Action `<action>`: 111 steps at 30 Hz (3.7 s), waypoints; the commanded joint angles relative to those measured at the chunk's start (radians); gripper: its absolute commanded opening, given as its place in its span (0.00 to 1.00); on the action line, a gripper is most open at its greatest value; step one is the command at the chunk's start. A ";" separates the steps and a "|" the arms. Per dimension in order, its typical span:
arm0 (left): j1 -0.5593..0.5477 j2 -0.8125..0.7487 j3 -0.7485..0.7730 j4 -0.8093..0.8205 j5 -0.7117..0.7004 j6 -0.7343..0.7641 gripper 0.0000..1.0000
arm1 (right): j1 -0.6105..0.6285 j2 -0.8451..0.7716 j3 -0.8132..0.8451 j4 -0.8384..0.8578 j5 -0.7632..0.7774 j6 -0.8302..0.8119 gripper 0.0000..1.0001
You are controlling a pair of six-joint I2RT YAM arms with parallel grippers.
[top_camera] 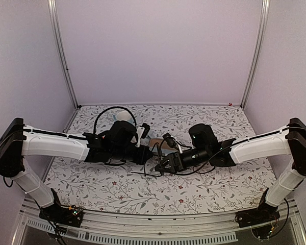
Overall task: Organize the sunglasses
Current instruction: Pass from the left arm to the right, then fold the right temple of the sunglasses on the sunglasses.
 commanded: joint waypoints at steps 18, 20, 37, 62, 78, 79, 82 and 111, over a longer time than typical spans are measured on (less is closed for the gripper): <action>-0.011 -0.054 -0.076 0.185 0.118 0.002 0.19 | -0.037 0.004 -0.031 0.042 -0.054 -0.008 0.47; -0.007 -0.057 -0.092 0.224 0.162 0.002 0.24 | -0.041 -0.001 -0.031 0.038 -0.065 -0.024 0.47; 0.057 -0.103 -0.235 0.561 0.491 -0.032 0.40 | -0.059 -0.051 -0.048 0.010 -0.188 -0.180 0.45; 0.079 -0.394 -0.346 0.291 0.453 0.791 0.78 | -0.080 -0.105 0.077 -0.451 -0.508 -0.588 0.46; 0.131 -0.148 -0.090 0.128 0.768 1.064 0.86 | -0.052 -0.046 0.124 -0.509 -0.592 -0.679 0.46; 0.133 -0.138 -0.079 0.118 0.791 1.073 0.87 | -0.052 -0.044 0.123 -0.509 -0.593 -0.680 0.46; 0.132 -0.104 -0.047 0.078 0.859 1.099 0.88 | -0.048 -0.038 0.125 -0.509 -0.596 -0.684 0.46; 0.128 0.056 0.103 -0.095 1.003 1.203 0.52 | -0.037 0.011 0.144 -0.531 -0.607 -0.713 0.44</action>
